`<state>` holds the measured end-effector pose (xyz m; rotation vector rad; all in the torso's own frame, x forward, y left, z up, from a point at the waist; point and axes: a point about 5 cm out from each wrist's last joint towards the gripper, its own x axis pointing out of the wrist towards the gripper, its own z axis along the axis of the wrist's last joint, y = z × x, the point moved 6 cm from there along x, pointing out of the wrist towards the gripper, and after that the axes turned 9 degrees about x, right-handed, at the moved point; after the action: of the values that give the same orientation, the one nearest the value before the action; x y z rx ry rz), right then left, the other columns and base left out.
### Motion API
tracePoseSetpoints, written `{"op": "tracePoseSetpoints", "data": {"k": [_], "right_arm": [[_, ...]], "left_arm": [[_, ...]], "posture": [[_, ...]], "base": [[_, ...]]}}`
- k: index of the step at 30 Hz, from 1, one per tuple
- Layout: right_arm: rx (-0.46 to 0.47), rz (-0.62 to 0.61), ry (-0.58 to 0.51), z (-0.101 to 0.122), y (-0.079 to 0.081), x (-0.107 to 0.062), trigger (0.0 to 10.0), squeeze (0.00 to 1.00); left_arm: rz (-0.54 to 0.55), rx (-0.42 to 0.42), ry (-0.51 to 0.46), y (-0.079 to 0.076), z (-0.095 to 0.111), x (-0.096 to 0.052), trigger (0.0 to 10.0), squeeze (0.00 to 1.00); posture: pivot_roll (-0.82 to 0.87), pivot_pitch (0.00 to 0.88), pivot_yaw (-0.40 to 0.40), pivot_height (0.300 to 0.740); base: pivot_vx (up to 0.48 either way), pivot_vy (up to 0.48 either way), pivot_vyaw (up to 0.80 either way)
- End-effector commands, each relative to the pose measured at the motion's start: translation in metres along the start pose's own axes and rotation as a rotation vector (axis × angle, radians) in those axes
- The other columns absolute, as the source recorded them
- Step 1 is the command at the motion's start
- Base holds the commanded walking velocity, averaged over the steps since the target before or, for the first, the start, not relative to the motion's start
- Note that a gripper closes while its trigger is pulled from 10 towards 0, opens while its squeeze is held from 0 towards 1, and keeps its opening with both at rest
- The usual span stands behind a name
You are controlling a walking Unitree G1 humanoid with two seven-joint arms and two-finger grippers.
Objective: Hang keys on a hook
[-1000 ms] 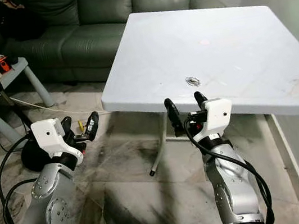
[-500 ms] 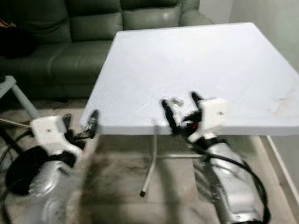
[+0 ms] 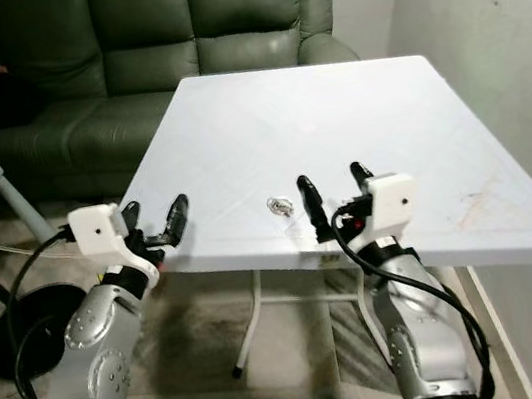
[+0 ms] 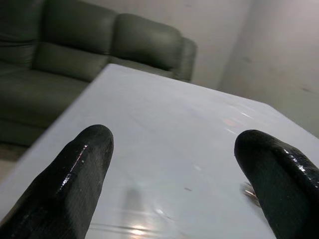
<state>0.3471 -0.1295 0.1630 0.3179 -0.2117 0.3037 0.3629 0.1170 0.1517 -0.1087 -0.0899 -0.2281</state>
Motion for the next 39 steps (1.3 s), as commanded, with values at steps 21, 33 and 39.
{"op": "tracePoseSetpoints", "data": {"k": [21, 33, 39], "right_arm": [[-0.006, 0.010, -0.006, 0.006, 0.001, 0.003, 10.0, 0.00], [-0.010, 0.010, 0.002, 0.007, 0.000, 0.001, 10.0, 0.00], [-0.018, 0.014, 0.013, 0.005, 0.000, 0.001, 10.0, 0.00]], "left_arm": [[0.025, 0.012, -0.007, 0.004, 0.004, 0.001, 10.0, 0.00], [0.027, 0.008, -0.012, -0.001, 0.004, 0.001, 10.0, 0.00], [0.018, 0.022, -0.010, -0.007, 0.004, 0.001, 10.0, 0.00]], "posture": [[0.01, 0.000, -0.027, 0.715], [0.00, 0.000, -0.029, 0.715], [0.00, 0.000, -0.029, 0.715]], "base": [[0.210, 0.254, 0.00], [0.400, 0.000, 0.00], [0.000, 0.000, 0.00]]}}
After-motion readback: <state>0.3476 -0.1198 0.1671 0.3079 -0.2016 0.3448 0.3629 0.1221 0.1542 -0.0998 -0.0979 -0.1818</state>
